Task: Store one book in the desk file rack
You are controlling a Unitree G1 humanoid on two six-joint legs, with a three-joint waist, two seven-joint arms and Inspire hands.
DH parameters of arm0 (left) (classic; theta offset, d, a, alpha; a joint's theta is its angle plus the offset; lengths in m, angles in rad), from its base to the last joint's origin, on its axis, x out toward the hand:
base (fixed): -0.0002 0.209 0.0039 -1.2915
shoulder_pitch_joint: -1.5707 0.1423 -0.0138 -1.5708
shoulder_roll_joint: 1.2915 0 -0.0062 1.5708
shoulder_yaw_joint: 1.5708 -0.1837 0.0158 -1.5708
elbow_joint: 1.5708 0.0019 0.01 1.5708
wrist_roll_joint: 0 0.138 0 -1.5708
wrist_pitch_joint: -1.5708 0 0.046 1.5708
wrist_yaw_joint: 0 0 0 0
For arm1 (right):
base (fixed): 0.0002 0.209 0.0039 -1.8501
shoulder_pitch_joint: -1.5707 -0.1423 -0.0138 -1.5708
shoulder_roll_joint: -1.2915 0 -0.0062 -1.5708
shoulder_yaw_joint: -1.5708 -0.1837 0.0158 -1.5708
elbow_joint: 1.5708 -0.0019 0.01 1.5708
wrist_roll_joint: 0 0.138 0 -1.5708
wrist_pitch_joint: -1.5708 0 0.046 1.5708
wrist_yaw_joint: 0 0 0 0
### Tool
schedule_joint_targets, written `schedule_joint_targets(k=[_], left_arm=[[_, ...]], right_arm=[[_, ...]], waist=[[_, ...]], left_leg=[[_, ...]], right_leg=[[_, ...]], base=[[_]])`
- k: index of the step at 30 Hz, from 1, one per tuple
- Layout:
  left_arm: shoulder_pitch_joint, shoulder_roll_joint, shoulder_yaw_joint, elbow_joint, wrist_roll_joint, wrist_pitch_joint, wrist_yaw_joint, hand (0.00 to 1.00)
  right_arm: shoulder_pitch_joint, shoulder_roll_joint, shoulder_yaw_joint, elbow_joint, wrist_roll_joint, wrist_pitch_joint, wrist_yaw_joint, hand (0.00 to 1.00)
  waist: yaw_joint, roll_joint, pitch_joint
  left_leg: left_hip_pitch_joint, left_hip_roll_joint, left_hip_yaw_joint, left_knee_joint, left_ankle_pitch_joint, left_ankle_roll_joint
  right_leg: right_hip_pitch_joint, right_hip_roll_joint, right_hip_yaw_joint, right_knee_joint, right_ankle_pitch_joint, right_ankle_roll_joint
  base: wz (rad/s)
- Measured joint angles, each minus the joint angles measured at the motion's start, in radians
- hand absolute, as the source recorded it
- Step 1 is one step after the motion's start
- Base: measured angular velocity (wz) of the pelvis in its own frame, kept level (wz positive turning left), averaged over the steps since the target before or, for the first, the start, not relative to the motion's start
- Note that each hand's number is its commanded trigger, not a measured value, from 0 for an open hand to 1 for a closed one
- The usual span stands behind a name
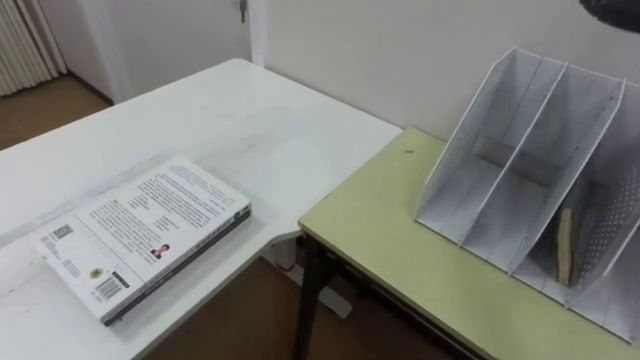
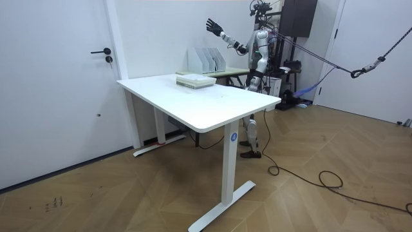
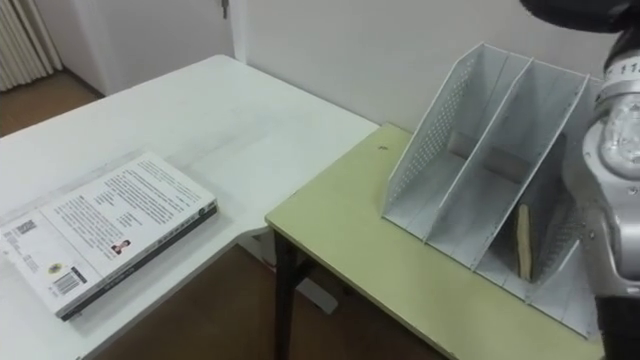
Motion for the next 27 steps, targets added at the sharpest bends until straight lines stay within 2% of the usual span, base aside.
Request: schedule_joint_targets(k=[7,13,16,18,21,23,27], left_arm=[[-0.009,0.004,-0.013,0.006,-0.008,-0.001,0.0,0.0],[-0.022,0.019,-0.049,-0.001,-0.011,-0.001,-0.002,0.0],[-0.04,0.021,-0.071,-0.001,-0.021,0.0,-0.007,0.0],[-0.049,0.028,-0.087,0.001,-0.027,0.007,-0.022,0.0],[-0.055,0.034,-0.1,0.0,-0.029,0.008,-0.026,0.0],[-0.065,0.042,-0.113,0.0,-0.031,0.012,-0.037,0.0],[-0.084,0.044,-0.136,0.0,-0.032,0.012,-0.05,0.0]], right_arm=[[0.059,0.002,0.076,-0.125,0.008,0.008,0.227,0.0],[0.174,0.026,0.161,-0.204,0.021,0.012,0.453,0.0],[0.242,0.026,0.209,-0.204,0.023,0.025,0.559,0.0],[0.295,0.031,0.26,-0.205,0.024,0.047,0.654,0.0],[0.35,0.036,0.307,-0.179,0.024,0.053,0.767,0.0],[0.367,0.042,0.34,-0.134,0.022,0.054,0.827,0.0],[0.408,0.078,0.396,0.001,-0.008,0.071,0.925,0.0]], waist=[[0.005,-0.005,-0.0004],[0.013,-0.003,0.0008],[0.033,0.002,0.0043],[0.036,-0.001,0.0025],[0.045,0.001,0.0051],[0.059,-0.002,0.0031],[0.085,0.0,0.0057]], left_leg=[[0.002,0.005,0.008,-0.002,0.0,0.0],[0.002,0.01,0.009,-0.008,0.0,0.0],[0.005,0.015,0.024,-0.01,0.0,-0.001],[0.001,0.015,0.023,-0.008,-0.001,-0.001],[0.0,0.015,0.025,-0.011,-0.001,-0.001],[-0.01,0.017,0.024,-0.006,-0.001,-0.001],[-0.017,0.018,0.023,0.002,-0.001,-0.001]], right_leg=[[0.0,0.0,0.007,0.001,0.001,0.001],[-0.001,0.002,0.014,0.003,0.003,0.0],[-0.003,0.006,0.024,0.003,0.008,-0.001],[-0.004,0.005,0.017,0.002,0.01,-0.001],[-0.005,0.004,0.011,0.002,0.011,-0.001],[-0.016,0.004,0.007,0.003,0.014,-0.002],[-0.016,0.0,-0.003,0.001,0.017,-0.002]], base=[[-0.02],[-0.02],[-0.14],[0.02],[0.0],[-0.02],[0.01]])
